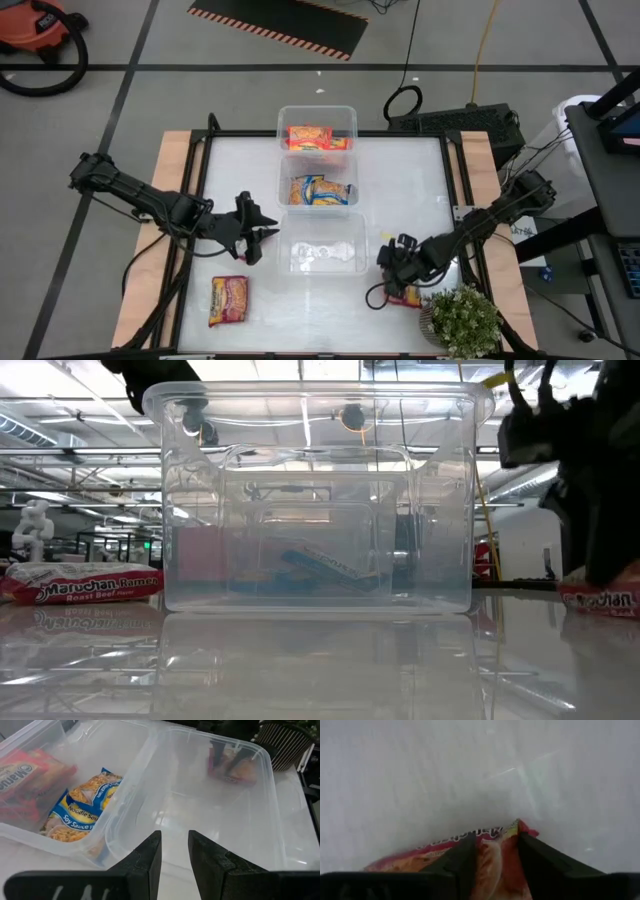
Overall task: Sort Maruchan noodles
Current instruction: Put the right red noodle pack into the bottom transparent bin
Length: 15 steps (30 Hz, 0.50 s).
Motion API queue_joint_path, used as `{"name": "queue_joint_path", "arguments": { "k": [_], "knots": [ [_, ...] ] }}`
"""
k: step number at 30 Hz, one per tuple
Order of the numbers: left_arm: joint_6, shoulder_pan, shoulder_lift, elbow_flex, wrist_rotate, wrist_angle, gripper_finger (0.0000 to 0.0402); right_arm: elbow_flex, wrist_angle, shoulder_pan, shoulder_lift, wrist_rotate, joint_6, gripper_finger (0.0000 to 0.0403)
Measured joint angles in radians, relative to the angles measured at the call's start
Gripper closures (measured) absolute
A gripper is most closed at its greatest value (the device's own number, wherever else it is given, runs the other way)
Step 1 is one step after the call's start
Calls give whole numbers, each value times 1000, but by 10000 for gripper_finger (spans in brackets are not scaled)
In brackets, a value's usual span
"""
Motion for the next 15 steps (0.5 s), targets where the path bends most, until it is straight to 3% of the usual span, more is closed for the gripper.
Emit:
{"name": "queue_joint_path", "arguments": {
  "k": [5,15],
  "knots": [
    [33,0,0,0,0,0,300,-68,88,-2,-7,-43,23,313],
    [75,35,0,0,0,34,300,-74,84,0,-61,-49,13,399]
  ]
}}
